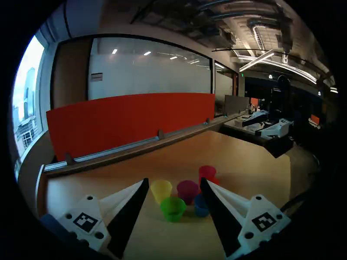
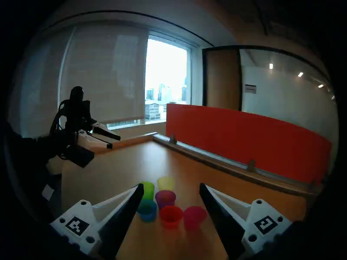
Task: Pour water
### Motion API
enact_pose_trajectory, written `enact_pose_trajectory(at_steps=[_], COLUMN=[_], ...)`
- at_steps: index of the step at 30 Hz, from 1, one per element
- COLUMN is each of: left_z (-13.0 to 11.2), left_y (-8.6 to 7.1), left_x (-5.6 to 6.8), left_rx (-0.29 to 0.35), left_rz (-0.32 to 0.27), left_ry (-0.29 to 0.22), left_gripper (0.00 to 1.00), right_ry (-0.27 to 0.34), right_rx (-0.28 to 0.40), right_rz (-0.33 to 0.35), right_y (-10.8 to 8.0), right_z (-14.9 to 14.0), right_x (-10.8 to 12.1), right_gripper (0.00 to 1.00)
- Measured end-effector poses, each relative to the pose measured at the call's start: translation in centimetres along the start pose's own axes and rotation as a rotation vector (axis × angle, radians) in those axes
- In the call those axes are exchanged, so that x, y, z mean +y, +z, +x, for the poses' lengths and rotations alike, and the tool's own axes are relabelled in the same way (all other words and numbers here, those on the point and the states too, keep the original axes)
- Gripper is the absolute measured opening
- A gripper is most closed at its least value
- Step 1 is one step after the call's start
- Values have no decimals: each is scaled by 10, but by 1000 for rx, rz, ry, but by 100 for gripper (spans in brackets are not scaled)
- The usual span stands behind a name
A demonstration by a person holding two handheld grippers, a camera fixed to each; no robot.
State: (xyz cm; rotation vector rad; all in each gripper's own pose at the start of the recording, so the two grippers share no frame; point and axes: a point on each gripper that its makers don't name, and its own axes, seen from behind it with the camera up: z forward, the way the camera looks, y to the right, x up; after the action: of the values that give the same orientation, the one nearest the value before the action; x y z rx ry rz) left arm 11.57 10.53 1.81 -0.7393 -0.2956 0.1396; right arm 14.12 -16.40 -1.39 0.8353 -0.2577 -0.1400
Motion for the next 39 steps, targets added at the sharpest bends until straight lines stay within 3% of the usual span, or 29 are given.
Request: enact_pose_trajectory(at_steps=[11,20,26,39], left_z=[-13,-26,-41,-75], left_y=[9,20,30,54], left_x=[1,5,2,-1], left_rx=[-63,-98,-134,-187], left_rz=[-29,-63,-73,-128], left_ry=[41,75,104,104], left_gripper=[87,87,87,87], right_ry=[-52,-64,-70,-117], right_rx=[-92,-104,-118,-178], right_rz=[93,130,151,200], right_y=[4,13,25,56], right_z=[-15,-18,-22,-55], right_x=[-16,-21,-25,-39], right_gripper=[99,99,99,99])
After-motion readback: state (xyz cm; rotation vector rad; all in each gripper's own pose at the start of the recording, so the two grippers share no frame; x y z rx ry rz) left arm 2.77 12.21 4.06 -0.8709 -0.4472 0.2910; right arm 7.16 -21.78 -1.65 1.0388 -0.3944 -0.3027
